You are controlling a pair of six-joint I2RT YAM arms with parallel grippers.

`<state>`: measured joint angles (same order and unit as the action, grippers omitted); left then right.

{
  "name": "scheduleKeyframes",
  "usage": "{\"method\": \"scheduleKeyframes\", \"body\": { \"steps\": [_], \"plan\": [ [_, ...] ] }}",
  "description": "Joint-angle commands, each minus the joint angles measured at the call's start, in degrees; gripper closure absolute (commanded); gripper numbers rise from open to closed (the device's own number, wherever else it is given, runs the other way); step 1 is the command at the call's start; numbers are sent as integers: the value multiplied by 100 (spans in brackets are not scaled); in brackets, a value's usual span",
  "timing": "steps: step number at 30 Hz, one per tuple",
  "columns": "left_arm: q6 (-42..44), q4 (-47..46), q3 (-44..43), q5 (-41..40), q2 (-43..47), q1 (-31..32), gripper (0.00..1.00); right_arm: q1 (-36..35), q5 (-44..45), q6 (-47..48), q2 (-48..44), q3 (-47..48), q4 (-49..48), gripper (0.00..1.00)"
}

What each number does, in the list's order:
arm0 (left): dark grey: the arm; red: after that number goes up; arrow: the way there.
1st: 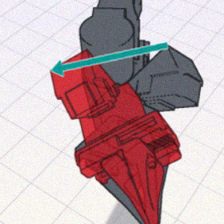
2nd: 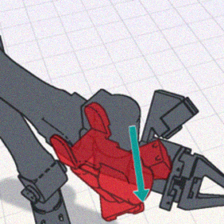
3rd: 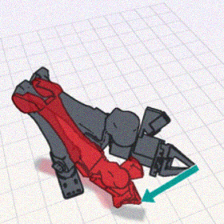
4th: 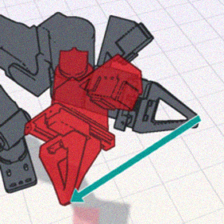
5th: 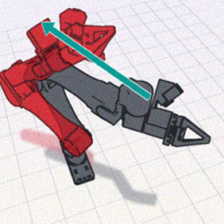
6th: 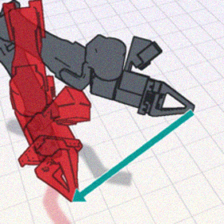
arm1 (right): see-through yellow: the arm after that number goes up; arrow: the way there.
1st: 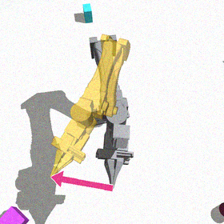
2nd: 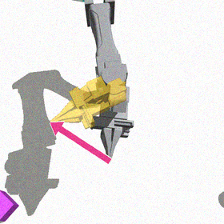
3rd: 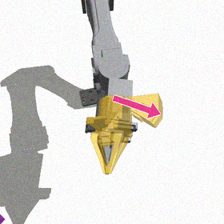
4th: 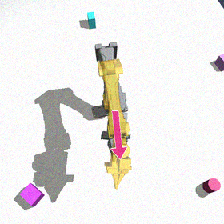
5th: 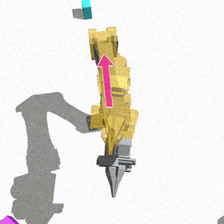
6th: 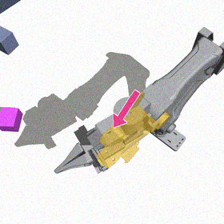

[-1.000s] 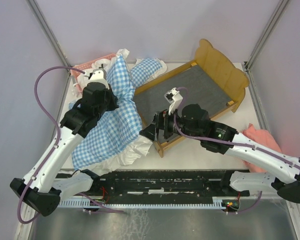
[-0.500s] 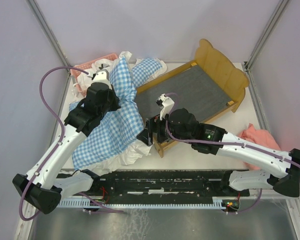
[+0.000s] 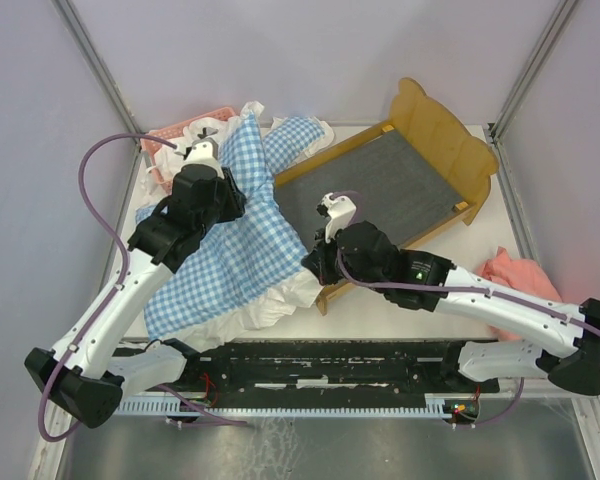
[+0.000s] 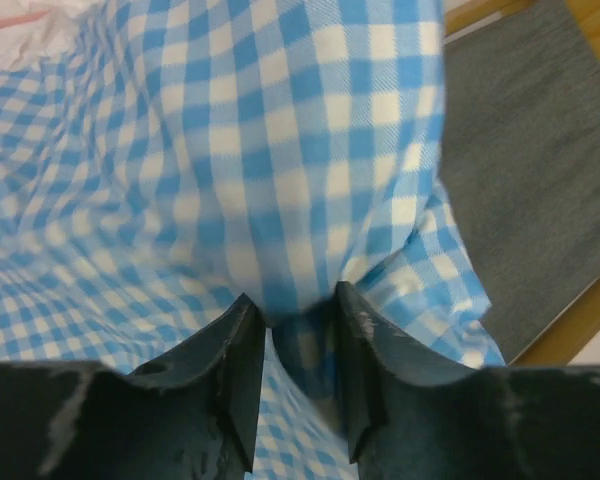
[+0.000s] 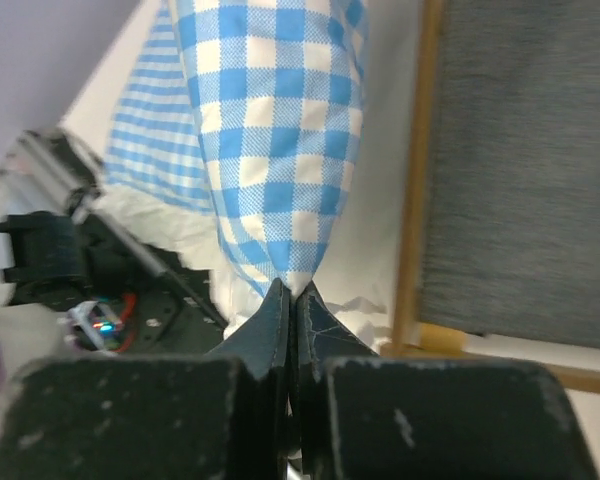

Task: Set up the pet bed
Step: Place the mattress on the bed frame.

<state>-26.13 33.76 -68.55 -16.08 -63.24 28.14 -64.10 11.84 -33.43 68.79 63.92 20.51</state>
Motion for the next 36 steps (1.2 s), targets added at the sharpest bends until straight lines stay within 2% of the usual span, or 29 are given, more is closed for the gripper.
{"method": "scheduleKeyframes", "body": {
  "steps": [1,3,5,10,14,23,30,36],
  "plan": [
    [-11,-312,-539,93,67,18,49,81,1406,661,-209,599,985,98],
    [117,-159,-697,170,51,18,38,310,1586,784,-256,850,1408,98],
    [280,6,-777,150,28,18,31,623,1596,890,-371,885,1551,98],
    [492,232,-552,-206,-8,27,24,1797,1373,1252,-463,941,1881,98],
    [486,348,-222,-217,-78,18,24,2443,1304,1609,-487,1190,2118,98],
    [-193,-163,1196,87,312,-193,24,3143,1928,1922,-553,1308,2218,98],
    [57,-444,1603,1146,280,-1299,24,3607,2130,1915,-503,981,2250,98],
    [508,-891,1261,1983,-306,-1432,22,3857,1832,1884,-578,711,2053,98]
  ]
}}
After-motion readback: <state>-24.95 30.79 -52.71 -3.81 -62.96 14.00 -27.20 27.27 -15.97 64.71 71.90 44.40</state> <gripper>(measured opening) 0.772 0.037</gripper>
